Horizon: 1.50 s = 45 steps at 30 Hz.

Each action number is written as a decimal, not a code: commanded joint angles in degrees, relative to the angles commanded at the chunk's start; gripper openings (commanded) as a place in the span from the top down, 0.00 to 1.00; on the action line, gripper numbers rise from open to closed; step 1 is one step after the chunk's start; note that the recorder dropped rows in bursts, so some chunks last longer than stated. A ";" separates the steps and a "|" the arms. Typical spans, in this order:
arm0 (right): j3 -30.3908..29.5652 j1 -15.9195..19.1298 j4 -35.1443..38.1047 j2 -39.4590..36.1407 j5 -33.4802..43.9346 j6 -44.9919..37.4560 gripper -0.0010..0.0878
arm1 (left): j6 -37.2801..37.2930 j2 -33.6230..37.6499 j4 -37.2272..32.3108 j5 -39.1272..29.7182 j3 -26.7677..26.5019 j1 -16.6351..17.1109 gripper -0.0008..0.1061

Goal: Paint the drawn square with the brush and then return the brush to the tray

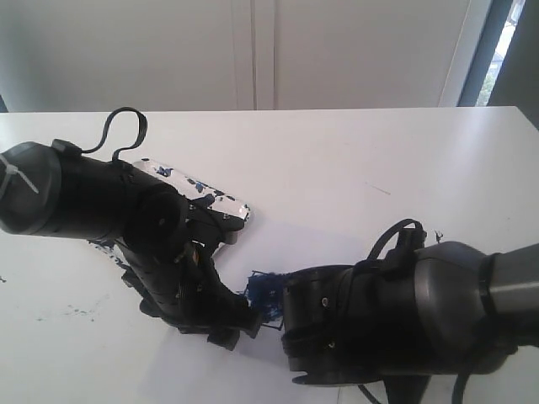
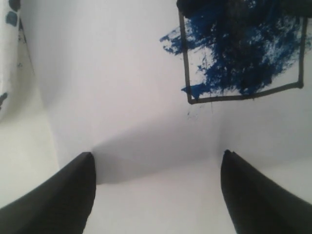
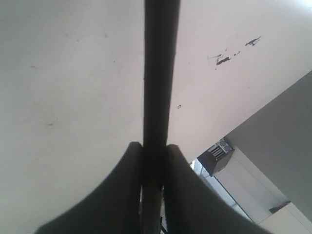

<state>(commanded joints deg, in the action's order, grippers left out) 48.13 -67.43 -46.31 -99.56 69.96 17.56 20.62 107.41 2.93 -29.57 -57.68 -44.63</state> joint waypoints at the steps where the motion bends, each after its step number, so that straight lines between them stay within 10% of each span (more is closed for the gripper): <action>1: 0.27 0.00 0.00 0.00 0.00 0.58 0.99 | 0.00 0.00 0.00 0.00 0.00 0.00 0.29; 45: 2.08 -3.36 -4.97 -7.21 -5.30 5.28 0.99 | 0.00 0.00 0.49 0.01 0.00 0.00 0.29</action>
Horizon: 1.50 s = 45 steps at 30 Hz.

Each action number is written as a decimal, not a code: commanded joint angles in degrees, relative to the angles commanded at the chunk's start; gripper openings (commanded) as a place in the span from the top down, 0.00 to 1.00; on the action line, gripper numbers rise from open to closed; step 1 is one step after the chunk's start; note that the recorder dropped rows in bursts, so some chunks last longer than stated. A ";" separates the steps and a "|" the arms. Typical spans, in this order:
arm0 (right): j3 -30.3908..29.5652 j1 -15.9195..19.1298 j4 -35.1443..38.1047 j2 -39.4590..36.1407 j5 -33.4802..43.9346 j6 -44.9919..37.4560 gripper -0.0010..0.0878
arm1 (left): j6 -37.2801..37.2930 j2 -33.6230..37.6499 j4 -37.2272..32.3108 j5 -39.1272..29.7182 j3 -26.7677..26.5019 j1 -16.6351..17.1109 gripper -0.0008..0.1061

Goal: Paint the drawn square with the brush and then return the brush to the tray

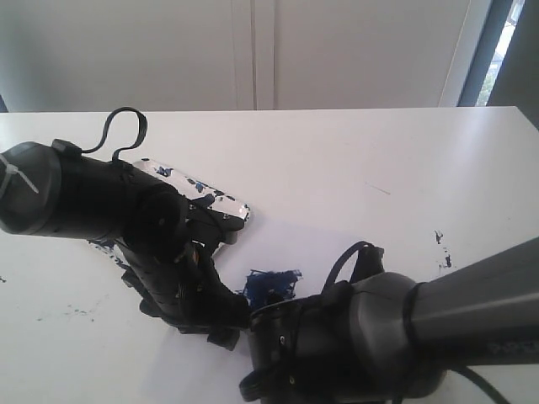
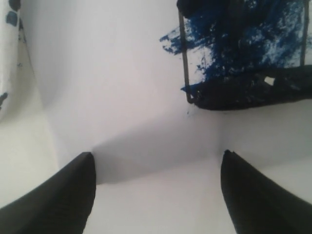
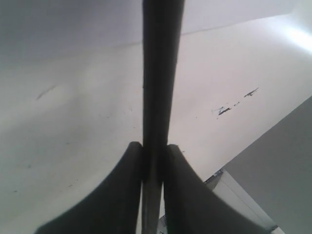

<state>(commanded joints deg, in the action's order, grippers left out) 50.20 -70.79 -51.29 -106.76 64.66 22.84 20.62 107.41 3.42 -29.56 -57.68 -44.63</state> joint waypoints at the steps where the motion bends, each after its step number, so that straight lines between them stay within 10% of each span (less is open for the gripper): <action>1: 0.00 0.00 -0.41 -0.10 -0.10 -0.02 0.99 | 0.00 0.00 0.00 0.00 0.00 0.00 0.29; 45: 1.76 0.95 -4.22 -3.02 2.05 0.27 0.99 | 0.00 0.00 -0.03 -0.45 0.00 0.00 0.29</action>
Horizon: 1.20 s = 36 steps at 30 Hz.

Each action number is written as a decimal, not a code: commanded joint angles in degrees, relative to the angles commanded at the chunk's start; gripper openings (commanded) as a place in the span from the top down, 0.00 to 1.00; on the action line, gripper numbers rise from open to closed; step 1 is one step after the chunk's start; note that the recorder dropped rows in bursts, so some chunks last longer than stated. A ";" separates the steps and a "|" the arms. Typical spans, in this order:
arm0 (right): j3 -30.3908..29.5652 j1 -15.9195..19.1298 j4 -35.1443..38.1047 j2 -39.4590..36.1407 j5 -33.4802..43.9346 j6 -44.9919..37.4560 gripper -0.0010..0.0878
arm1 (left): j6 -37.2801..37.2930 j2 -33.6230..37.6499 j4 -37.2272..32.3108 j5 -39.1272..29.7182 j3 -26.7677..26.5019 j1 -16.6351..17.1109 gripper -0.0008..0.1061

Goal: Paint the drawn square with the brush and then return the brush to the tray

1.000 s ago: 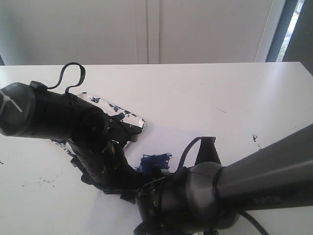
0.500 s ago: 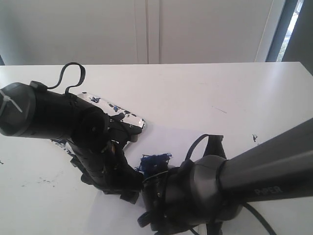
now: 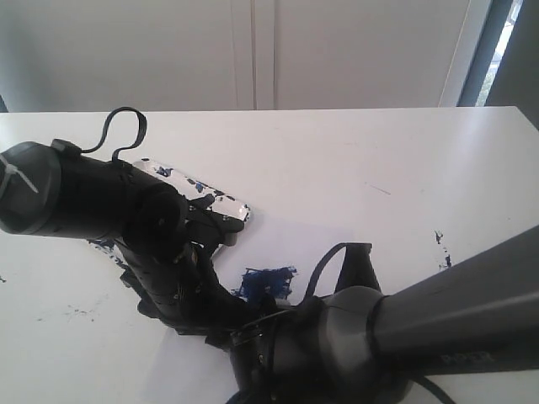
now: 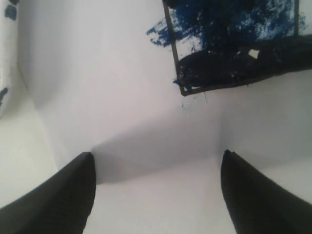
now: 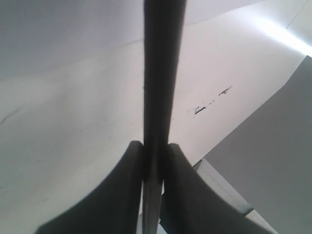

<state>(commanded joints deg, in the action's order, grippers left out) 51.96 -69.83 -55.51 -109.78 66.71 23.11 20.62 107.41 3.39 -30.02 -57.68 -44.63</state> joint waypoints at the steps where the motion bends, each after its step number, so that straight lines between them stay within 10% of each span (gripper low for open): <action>1: 0.00 0.42 -0.26 0.00 0.00 0.27 0.99 | 0.00 0.00 0.00 0.00 0.00 0.00 0.29; 36: -0.10 3.04 6.82 1.54 3.25 -2.10 0.99 | -0.10 0.00 0.00 0.00 0.00 0.00 0.29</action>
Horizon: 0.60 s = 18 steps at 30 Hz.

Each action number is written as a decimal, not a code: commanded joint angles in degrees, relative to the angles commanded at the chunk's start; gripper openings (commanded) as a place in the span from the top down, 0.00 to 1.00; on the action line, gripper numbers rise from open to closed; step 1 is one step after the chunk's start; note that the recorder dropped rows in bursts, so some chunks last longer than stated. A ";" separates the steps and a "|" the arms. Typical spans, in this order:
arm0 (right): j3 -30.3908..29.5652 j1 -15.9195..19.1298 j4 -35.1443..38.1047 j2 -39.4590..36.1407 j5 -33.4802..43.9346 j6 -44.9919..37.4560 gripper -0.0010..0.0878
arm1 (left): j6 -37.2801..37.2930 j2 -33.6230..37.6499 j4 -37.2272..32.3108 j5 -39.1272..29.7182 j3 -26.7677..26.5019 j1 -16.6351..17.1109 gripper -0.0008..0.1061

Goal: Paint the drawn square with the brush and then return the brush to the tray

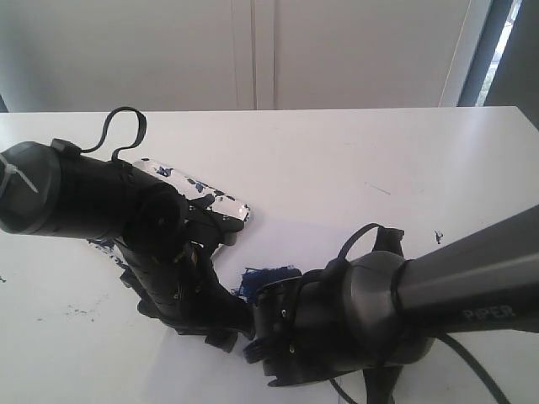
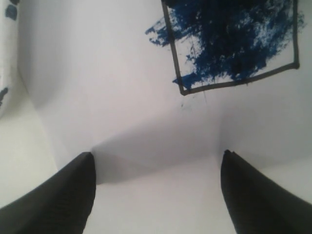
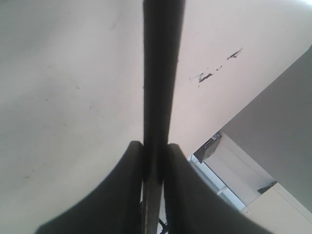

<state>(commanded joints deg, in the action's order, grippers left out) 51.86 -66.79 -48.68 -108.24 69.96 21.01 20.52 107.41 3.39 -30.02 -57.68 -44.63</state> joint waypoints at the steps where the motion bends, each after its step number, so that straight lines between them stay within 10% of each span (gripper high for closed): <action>1: 0.00 0.00 0.49 0.00 0.00 0.00 0.99 | 0.00 0.00 0.00 0.00 0.00 0.00 0.29; 18: 0.00 -4.08 4.22 2.20 0.00 -3.09 0.99 | 0.00 0.00 0.00 0.00 0.00 0.00 0.29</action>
<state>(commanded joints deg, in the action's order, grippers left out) 51.86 -70.88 -44.46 -106.04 69.96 17.92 20.52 107.41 3.39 -30.02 -57.68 -44.63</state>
